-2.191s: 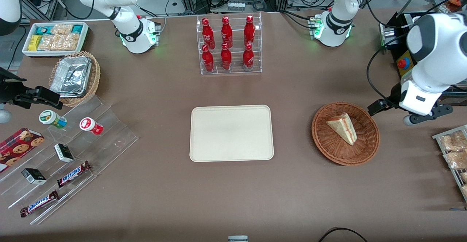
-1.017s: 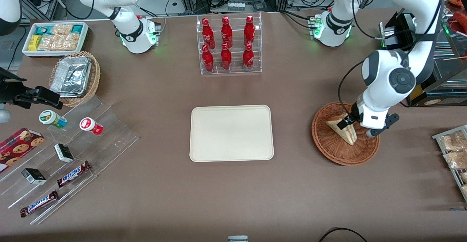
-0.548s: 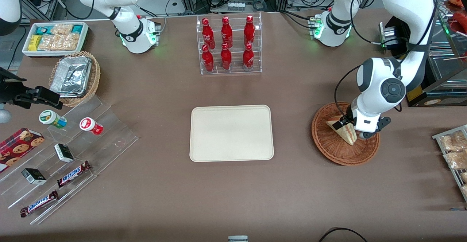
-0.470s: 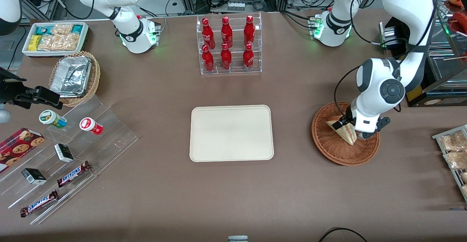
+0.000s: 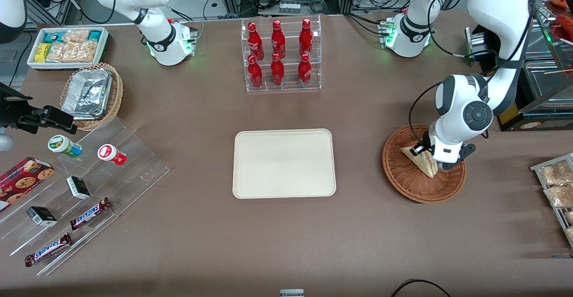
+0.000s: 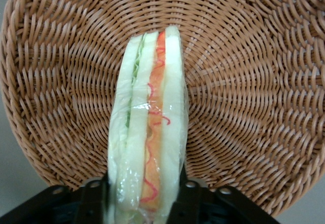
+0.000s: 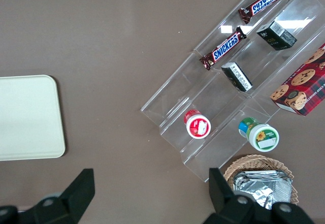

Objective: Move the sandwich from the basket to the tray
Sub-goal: 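Lower the open left gripper around the wrapped sandwich and close it, then lift the sandwich out of the basket and carry it over the white tray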

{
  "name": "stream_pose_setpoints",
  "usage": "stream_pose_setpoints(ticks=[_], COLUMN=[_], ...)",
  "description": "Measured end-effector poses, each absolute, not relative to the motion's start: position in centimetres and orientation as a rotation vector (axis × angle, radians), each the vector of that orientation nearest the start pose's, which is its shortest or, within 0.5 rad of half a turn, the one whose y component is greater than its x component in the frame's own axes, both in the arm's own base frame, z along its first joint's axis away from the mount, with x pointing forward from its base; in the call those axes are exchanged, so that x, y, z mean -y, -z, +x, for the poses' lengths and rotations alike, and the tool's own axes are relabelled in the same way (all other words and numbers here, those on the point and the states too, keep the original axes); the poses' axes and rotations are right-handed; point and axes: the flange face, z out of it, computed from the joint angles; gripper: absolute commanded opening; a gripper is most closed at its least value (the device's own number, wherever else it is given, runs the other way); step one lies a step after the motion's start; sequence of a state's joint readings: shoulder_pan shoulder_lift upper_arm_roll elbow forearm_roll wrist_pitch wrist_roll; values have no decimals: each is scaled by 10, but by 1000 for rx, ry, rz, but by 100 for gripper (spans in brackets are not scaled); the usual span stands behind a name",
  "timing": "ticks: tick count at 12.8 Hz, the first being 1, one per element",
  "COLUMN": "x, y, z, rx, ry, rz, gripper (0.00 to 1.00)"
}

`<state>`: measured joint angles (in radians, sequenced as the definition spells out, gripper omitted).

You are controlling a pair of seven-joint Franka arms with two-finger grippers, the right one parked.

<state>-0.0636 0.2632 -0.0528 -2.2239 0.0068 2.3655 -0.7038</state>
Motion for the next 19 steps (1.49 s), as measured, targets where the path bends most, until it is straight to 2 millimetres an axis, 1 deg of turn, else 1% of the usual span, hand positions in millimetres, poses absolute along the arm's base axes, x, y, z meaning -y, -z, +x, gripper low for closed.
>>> stream_pose_setpoints(ticks=[2,4,6,8,9,11,13,16,17,19], x=[62,65,74,92,107,150,195,254,274,315], y=[-249,-261,-284,-314,-330,-357,-371,-379,-378,-366], z=[533,535,536,538,538,536,530,516,514,510], rx=[892,867,789,723,683,575,465,317,269,169], ry=[-166,-148,-143,-121,-112,-98,-64,-28,-24,-31], rz=[-2969,-2971,-2957,-2960,-2967,-2987,-3014,-3046,-3053,-3060], gripper=[0,0,0,0,0,0,0,0,0,0])
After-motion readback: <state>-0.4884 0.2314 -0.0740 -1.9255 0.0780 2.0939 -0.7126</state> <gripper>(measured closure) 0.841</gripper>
